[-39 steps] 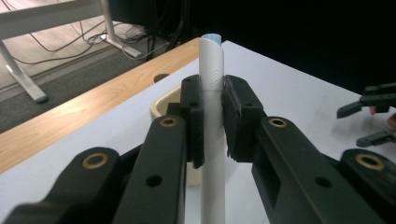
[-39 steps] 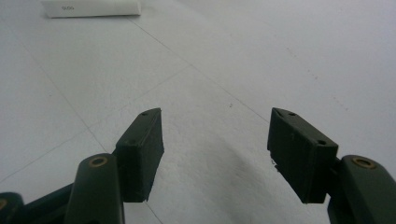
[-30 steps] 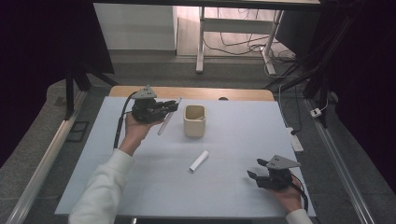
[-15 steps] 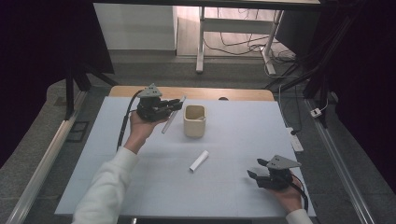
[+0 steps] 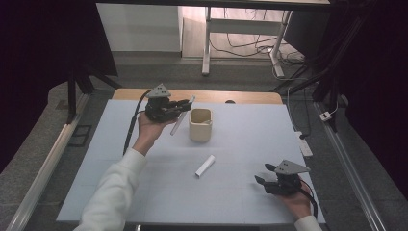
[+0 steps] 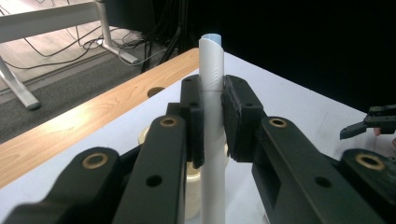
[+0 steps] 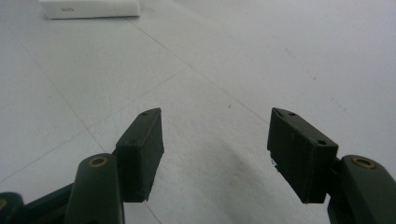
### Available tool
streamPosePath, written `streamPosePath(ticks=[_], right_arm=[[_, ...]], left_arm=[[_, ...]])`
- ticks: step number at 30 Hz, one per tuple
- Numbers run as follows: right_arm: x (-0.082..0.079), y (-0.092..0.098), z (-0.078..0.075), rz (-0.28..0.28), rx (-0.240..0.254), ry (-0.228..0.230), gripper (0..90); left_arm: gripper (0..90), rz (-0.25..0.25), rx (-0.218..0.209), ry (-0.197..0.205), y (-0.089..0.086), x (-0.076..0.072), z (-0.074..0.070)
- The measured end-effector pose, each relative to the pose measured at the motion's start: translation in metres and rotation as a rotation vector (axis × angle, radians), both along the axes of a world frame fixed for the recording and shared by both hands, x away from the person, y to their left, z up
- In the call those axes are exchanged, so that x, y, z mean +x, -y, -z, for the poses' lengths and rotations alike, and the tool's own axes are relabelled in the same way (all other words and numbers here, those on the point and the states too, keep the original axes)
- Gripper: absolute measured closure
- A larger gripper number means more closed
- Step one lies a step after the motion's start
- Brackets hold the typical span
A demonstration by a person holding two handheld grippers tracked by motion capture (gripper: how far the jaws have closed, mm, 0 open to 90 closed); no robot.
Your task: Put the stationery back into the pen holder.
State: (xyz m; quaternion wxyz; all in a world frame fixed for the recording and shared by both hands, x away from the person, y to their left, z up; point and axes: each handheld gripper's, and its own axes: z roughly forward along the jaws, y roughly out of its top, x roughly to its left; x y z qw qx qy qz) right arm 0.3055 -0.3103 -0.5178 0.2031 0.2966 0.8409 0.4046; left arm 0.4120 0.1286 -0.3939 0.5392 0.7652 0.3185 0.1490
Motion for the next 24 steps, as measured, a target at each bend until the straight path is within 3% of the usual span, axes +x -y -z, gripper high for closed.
streamPosePath(ticks=[24], right_arm=[[0.0,0.0,0.0,-0.002,0.0,0.002,35.3]], left_arm=[[78.0,0.004,-0.018,0.0,0.031,0.024,0.005]])
